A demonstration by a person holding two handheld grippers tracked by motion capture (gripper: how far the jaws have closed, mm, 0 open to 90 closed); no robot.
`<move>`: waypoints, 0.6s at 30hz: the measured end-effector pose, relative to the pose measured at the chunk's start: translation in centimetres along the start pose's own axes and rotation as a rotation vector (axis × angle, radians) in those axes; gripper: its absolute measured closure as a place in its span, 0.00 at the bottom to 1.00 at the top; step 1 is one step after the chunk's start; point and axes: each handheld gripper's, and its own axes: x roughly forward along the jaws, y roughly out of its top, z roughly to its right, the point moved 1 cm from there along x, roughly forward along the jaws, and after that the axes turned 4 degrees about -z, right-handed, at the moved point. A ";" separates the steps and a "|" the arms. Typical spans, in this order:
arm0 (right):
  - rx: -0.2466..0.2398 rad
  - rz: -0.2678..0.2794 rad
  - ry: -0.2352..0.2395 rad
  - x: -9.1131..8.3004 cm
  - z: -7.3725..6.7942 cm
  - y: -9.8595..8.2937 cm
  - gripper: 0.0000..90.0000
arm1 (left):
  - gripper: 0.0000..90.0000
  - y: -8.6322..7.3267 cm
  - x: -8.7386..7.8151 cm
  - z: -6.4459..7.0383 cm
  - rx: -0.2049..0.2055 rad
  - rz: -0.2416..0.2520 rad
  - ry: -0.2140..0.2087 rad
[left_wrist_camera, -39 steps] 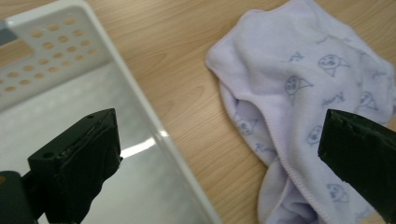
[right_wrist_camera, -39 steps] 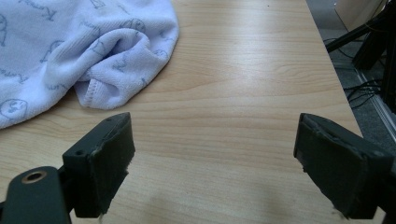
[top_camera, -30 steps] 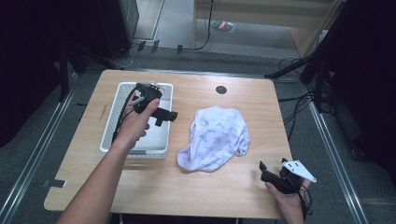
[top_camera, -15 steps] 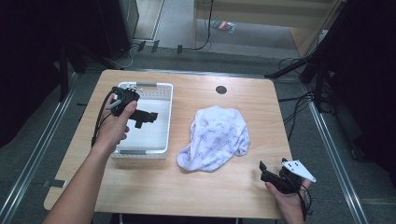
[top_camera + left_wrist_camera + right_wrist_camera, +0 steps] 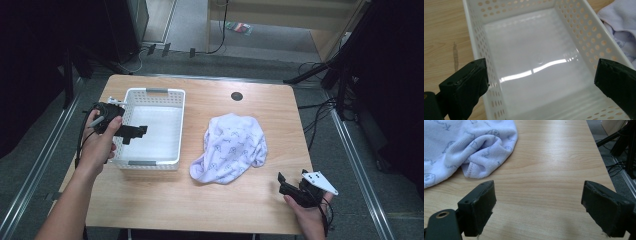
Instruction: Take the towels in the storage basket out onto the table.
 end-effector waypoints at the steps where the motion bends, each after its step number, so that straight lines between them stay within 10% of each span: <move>1: 0.001 0.000 0.001 0.0 0.0 0.0 0.14 | 0.00 -0.3 -0.1 -0.4 -0.003 0.001 0.005; 18: 0.001 -0.005 -0.006 0.0 0.0 0.0 0.14 | 0.00 -6.5 -1.1 -4.5 -0.072 0.043 0.092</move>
